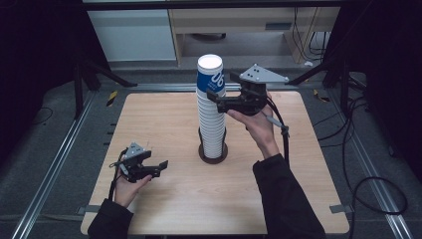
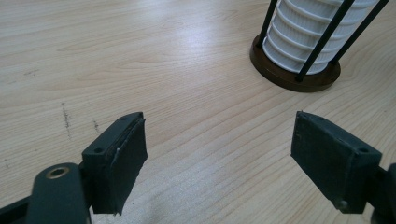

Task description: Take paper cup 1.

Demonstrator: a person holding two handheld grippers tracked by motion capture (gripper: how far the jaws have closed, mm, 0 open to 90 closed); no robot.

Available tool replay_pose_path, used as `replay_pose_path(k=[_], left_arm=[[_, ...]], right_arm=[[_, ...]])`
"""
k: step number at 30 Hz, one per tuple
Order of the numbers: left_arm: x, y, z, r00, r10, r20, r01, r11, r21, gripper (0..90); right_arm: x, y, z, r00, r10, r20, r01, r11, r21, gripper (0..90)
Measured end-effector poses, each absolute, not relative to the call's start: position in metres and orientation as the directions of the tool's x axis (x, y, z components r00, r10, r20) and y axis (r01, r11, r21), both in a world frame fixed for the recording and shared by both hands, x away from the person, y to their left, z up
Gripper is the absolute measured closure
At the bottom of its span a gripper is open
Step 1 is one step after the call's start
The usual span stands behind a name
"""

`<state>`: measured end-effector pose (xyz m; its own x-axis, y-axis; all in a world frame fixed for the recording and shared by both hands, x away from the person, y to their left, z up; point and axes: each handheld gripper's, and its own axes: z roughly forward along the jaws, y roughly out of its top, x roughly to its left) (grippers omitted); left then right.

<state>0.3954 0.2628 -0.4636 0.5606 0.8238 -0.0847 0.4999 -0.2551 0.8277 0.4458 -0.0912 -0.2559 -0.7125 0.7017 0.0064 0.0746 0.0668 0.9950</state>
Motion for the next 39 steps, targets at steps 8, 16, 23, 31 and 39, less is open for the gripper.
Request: replay_pose_path(k=[8, 16, 23, 31, 39], left_arm=[[0.396, 0.261, -0.465, 0.563, 0.822, -0.080, 0.506, -0.266, 0.820, 17.8], [0.396, 0.261, -0.466, 0.563, 0.822, -0.084, 0.510, -0.266, 0.818, 17.8], [0.396, 0.259, -0.467, 0.566, 0.820, -0.082, 0.513, -0.274, 0.813, 17.5], [0.396, 0.260, -0.467, 0.563, 0.822, -0.085, 0.518, -0.271, 0.811, 17.6], [0.397, 0.261, -0.467, 0.562, 0.823, -0.086, 0.521, -0.271, 0.810, 17.6]], right_arm=[[0.461, -0.074, -0.259, -0.706, 0.708, -0.014, 0.078, 0.097, 0.992, 10.1], [0.472, -0.065, -0.261, -0.709, 0.706, 0.001, 0.093, 0.093, 0.991, 13.5], [0.473, -0.059, -0.261, -0.705, 0.709, -0.002, 0.097, 0.099, 0.990, 19.1], [0.469, -0.064, -0.246, -0.709, 0.705, -0.010, 0.066, 0.081, 0.995, 19.6], [0.469, -0.066, -0.232, -0.711, 0.703, -0.017, 0.049, 0.074, 0.996, 20.2]])
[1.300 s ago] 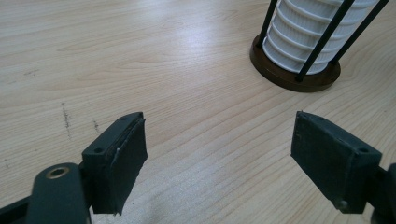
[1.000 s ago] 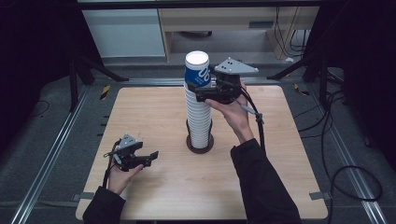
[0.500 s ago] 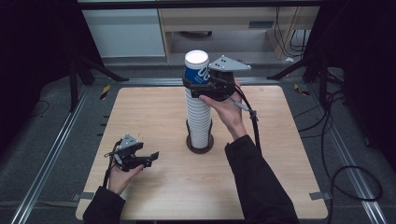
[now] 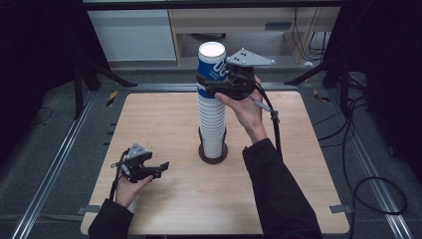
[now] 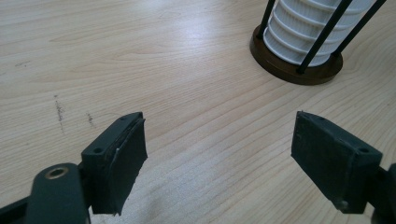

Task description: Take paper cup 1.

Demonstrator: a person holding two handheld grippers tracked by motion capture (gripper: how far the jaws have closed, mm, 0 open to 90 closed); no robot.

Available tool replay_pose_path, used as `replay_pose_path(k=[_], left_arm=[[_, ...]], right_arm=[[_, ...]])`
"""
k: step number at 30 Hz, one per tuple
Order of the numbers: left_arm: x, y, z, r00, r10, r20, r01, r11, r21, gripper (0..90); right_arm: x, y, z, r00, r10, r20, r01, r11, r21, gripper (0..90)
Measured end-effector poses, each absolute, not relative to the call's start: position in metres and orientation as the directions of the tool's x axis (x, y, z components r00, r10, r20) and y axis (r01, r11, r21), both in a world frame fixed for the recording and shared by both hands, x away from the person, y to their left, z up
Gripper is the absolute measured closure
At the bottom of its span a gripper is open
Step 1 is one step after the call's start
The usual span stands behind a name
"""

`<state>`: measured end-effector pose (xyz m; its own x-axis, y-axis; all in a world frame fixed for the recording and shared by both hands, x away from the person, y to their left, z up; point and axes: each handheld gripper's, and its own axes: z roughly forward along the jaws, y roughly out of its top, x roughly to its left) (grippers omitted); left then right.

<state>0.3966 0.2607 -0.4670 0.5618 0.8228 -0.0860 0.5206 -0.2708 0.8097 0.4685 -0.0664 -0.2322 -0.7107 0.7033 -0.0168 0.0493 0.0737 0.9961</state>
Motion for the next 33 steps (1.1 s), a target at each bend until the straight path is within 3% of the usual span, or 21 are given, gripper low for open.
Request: replay_pose_path(k=[22, 33], left_arm=[[0.397, 0.261, -0.467, 0.556, 0.826, -0.088, 0.524, -0.266, 0.809, 17.4], [0.396, 0.261, -0.467, 0.557, 0.826, -0.088, 0.524, -0.267, 0.809, 17.4]], right_arm=[[0.460, -0.074, -0.197, -0.705, 0.709, -0.030, -0.008, 0.035, 0.999, 20.5], [0.443, -0.107, -0.192, -0.666, 0.743, -0.070, -0.028, 0.069, 0.997, 20.3]])
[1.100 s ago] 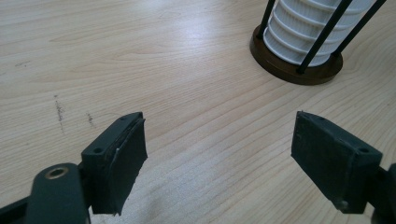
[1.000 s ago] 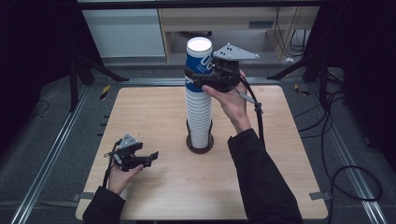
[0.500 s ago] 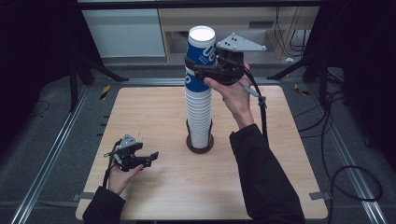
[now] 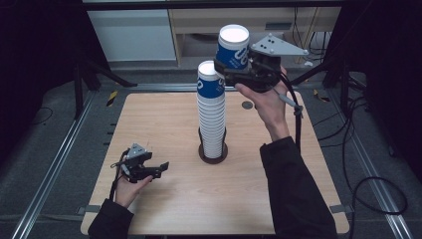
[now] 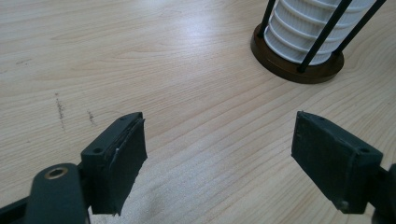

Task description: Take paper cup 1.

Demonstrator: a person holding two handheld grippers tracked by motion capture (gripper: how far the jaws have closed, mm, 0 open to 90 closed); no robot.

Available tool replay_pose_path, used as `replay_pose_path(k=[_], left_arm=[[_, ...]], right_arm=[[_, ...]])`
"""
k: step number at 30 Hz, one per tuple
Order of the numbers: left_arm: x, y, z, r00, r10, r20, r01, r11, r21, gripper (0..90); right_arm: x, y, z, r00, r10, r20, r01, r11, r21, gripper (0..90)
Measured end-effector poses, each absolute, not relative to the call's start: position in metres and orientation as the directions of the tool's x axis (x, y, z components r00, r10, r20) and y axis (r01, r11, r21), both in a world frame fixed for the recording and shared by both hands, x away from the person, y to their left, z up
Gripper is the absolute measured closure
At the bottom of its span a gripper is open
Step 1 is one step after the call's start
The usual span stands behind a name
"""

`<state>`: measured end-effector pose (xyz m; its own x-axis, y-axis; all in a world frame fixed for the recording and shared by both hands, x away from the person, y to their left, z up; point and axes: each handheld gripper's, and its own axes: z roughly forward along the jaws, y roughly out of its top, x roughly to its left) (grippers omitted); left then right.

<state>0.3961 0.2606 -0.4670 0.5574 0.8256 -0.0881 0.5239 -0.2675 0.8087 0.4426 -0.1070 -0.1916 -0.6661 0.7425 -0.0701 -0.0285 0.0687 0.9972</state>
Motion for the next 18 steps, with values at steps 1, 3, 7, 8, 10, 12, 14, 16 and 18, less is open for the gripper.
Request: replay_pose_path(k=[1, 3, 7, 8, 10, 12, 14, 16, 18], left_arm=[[0.396, 0.261, -0.467, 0.559, 0.825, -0.084, 0.524, -0.273, 0.807, 17.4], [0.396, 0.260, -0.467, 0.560, 0.824, -0.085, 0.524, -0.274, 0.806, 17.3], [0.395, 0.260, -0.466, 0.561, 0.823, -0.086, 0.522, -0.272, 0.809, 17.4], [0.395, 0.259, -0.466, 0.562, 0.823, -0.086, 0.522, -0.271, 0.809, 17.4], [0.395, 0.259, -0.466, 0.563, 0.821, -0.088, 0.522, -0.271, 0.809, 17.4], [0.395, 0.259, -0.466, 0.565, 0.821, -0.086, 0.521, -0.275, 0.808, 17.4], [0.394, 0.258, -0.466, 0.566, 0.820, -0.084, 0.519, -0.276, 0.809, 17.4], [0.394, 0.258, -0.465, 0.567, 0.819, -0.086, 0.519, -0.275, 0.809, 17.5], [0.394, 0.258, -0.465, 0.567, 0.819, -0.088, 0.518, -0.271, 0.812, 17.7]], right_arm=[[0.440, -0.112, -0.194, -0.662, 0.746, -0.072, -0.026, 0.073, 0.997, 20.3], [0.436, -0.120, -0.199, -0.657, 0.751, -0.069, -0.019, 0.075, 0.997, 20.3], [0.428, -0.140, -0.212, -0.650, 0.757, -0.063, 0.004, 0.087, 0.996, 20.3], [0.425, -0.146, -0.218, -0.648, 0.759, -0.062, 0.009, 0.089, 0.996, 20.3], [0.422, -0.153, -0.227, -0.652, 0.756, -0.052, 0.023, 0.088, 0.996, 20.3], [0.419, -0.159, -0.238, -0.653, 0.755, -0.051, 0.031, 0.094, 0.995, 20.3], [0.417, -0.163, -0.249, -0.658, 0.752, -0.045, 0.042, 0.096, 0.995, 20.3], [0.416, -0.164, -0.254, -0.660, 0.750, -0.043, 0.046, 0.097, 0.994, 20.3], [0.414, -0.170, -0.268, -0.668, 0.743, -0.029, 0.063, 0.096, 0.993, 20.3]])
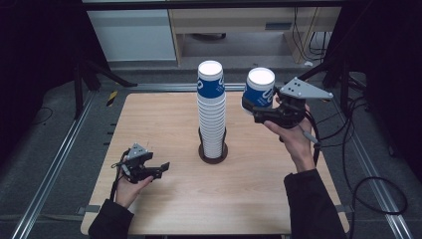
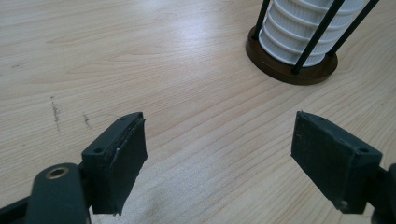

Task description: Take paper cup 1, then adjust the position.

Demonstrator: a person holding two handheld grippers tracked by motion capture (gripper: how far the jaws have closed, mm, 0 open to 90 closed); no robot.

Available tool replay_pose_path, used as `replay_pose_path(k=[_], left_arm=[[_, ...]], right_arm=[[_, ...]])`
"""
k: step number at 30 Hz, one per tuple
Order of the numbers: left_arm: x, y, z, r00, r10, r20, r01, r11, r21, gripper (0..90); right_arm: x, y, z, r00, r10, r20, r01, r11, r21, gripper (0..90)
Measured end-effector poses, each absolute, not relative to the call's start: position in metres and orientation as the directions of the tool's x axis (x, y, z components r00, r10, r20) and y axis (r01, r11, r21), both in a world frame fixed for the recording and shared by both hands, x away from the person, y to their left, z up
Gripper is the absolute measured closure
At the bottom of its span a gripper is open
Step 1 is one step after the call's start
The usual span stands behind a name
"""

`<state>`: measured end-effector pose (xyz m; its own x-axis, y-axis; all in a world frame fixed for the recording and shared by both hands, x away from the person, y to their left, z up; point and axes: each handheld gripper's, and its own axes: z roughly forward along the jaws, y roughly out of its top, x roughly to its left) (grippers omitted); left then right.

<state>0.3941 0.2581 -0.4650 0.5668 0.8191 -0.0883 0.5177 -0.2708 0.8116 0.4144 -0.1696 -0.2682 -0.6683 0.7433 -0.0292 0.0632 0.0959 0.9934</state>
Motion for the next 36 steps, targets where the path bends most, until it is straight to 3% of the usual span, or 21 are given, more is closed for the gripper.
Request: replay_pose_path(k=[28, 36], left_arm=[[0.386, 0.244, -0.452, 0.625, 0.773, -0.108, 0.497, -0.287, 0.819, 18.1], [0.379, 0.233, -0.446, 0.661, 0.743, -0.109, 0.480, -0.307, 0.821, 18.9]], right_arm=[[0.396, -0.182, -0.373, -0.746, 0.666, 0.006, 0.191, 0.205, 0.960, 20.2], [0.390, -0.172, -0.390, -0.785, 0.619, -0.031, 0.192, 0.290, 0.938, 20.1]])
